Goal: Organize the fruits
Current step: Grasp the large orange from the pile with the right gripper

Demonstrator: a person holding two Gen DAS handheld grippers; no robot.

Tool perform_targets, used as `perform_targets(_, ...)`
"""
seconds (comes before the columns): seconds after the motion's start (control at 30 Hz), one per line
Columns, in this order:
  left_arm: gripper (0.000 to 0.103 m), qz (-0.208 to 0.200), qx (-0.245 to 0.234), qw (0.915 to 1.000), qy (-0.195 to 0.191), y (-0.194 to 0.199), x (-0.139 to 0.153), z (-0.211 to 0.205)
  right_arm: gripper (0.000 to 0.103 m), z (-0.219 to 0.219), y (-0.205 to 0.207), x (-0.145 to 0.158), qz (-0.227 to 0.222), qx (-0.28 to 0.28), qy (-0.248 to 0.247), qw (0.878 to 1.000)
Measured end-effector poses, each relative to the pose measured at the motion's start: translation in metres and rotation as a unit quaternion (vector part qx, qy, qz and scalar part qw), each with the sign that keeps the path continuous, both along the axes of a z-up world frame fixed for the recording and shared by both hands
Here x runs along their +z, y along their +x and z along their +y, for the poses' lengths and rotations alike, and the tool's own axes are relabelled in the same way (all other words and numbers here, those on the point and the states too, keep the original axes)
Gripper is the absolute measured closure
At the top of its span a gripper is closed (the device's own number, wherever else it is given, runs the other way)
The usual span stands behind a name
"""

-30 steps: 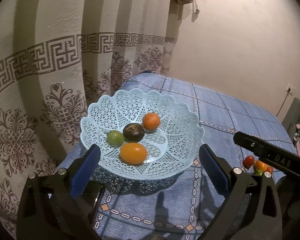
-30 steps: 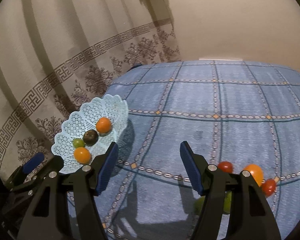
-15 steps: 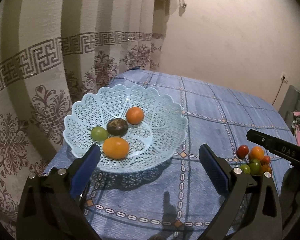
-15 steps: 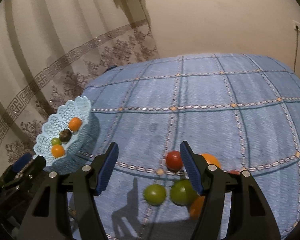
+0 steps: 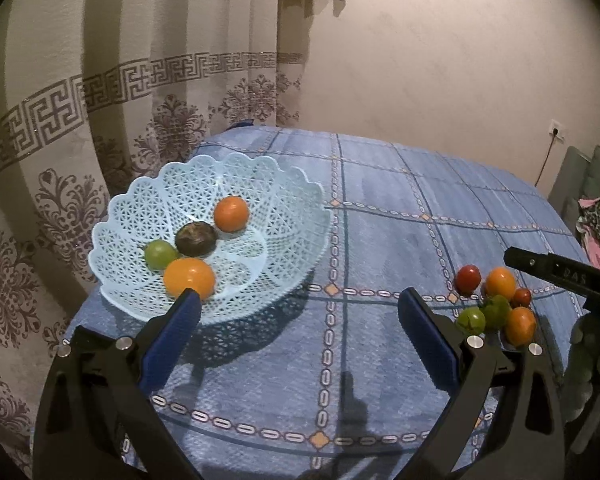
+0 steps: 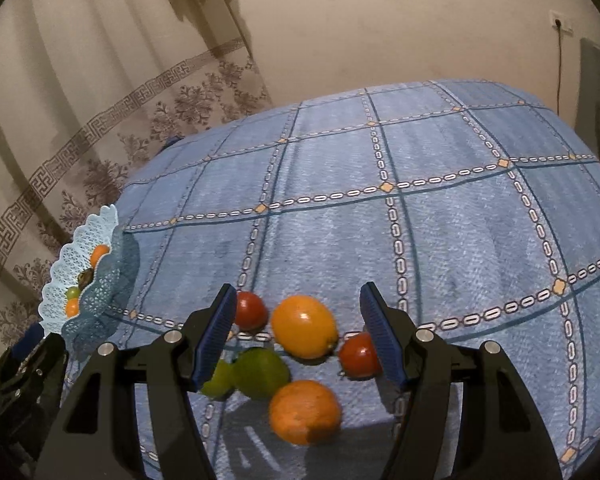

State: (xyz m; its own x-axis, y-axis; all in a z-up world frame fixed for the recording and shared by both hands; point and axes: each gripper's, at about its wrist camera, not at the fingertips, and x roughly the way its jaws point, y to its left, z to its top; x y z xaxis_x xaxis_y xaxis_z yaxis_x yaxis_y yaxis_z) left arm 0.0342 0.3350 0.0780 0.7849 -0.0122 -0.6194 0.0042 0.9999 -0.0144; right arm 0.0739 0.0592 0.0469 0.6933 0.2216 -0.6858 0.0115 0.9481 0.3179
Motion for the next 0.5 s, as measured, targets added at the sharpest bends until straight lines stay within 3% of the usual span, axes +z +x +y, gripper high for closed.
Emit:
perform_targets(0.17, 0.003, 0.004, -0.010, 0.9999, 0.007, 0.002, -0.003, -0.012, 0.046, -0.001, 0.001, -0.005, 0.006, 0.012, -0.010, 1.000)
perform_targets(0.5, 0.003, 0.014, -0.024, 0.9995, 0.016, 0.005, -0.010, -0.029, 0.050, 0.010, 0.010, -0.020, 0.024, 0.054, -0.032, 0.998)
